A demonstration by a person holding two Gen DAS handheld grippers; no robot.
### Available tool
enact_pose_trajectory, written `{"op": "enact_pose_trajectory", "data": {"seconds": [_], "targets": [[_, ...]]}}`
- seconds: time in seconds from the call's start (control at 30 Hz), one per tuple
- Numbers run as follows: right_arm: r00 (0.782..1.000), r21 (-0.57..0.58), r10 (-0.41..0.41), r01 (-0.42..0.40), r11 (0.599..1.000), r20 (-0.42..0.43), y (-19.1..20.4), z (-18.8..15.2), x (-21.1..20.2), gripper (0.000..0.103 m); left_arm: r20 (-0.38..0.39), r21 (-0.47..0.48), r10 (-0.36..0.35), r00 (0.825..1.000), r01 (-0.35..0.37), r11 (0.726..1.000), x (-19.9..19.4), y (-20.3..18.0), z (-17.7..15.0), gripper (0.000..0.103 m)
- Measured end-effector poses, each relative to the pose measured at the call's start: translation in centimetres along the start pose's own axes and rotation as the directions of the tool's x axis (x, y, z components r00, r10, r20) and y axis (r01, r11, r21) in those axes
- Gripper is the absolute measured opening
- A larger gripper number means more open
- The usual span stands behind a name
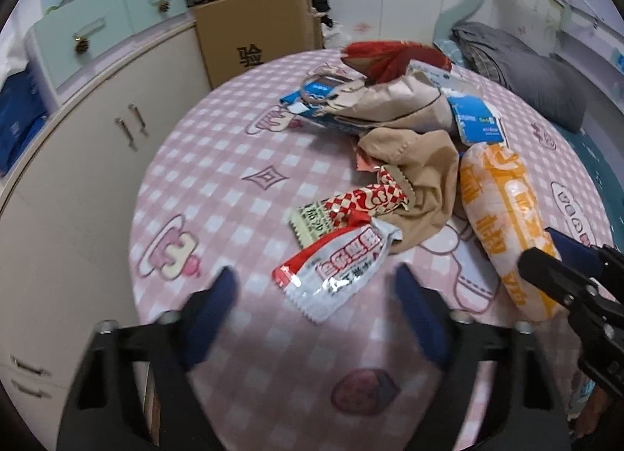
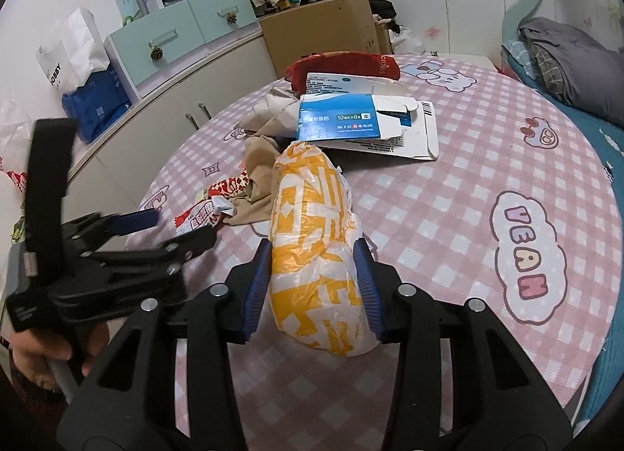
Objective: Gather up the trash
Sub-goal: 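Carry both wrappers down to the blue bin and release them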
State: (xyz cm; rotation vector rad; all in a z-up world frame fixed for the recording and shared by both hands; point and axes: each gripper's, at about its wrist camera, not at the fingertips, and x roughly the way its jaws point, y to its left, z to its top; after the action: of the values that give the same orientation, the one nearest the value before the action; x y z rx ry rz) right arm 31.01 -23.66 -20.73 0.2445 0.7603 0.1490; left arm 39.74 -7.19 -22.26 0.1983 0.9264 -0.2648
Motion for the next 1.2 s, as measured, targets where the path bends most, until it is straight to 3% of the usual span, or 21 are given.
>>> {"op": "enact_pose_trajectory", "data": {"seconds": [0.1, 0.23, 0.4, 0.77, 0.97, 1.1, 1.2], "targets": [[1.0, -0.001, -0.004, 0.004, 1.0, 0.003, 0.0, 0.0, 0.0, 0.042, 0.016, -0.009, -0.036, 0.999, 0.036, 0.999, 0.2, 0.4, 0.3, 0.065], [1.0, -0.001, -0.013, 0.013, 1.0, 0.007, 0.1, -0.1, -0.1, 0.041, 0.039, 0.012, -0.046, 0.998, 0.046, 0.999, -0.2, 0.3, -0.1, 0.045], [0.999, -0.009, -0.038, 0.038, 0.999, 0.015, 0.5, -0.2, -0.4, 0.037, 0.043, -0.039, -0.103, 0.994, 0.105, 0.994, -1.2, 1.1, -1.1, 0.042], [0.997, -0.017, -0.051, 0.052, 0.998, 0.062, 2.1, -1.3, -3.3, 0.032, 0.107, -0.125, -0.106, 0.989, 0.119, 0.985, -5.3, 2.6, -4.2, 0.04], [0.997, -0.09, 0.025, -0.018, 0.996, 0.077, 6.5, -1.5, -4.3, 0.032, 0.163, -0.232, -0.063, 0.985, 0.1, 0.968, -8.4, 6.4, -6.4, 0.04], [0.991, -0.184, 0.123, -0.111, 0.977, 0.054, 12.2, -2.0, -3.3, 0.032, 0.171, -0.342, 0.007, 0.985, 0.053, 0.938, -10.2, 11.2, -9.4, 0.04], [0.98, -0.248, 0.201, -0.194, 0.949, 0.0, 17.0, -2.9, -1.4, 0.032, 0.134, -0.429, 0.085, 0.987, -0.02, 0.903, -10.7, 15.4, -12.1, 0.04]]}}
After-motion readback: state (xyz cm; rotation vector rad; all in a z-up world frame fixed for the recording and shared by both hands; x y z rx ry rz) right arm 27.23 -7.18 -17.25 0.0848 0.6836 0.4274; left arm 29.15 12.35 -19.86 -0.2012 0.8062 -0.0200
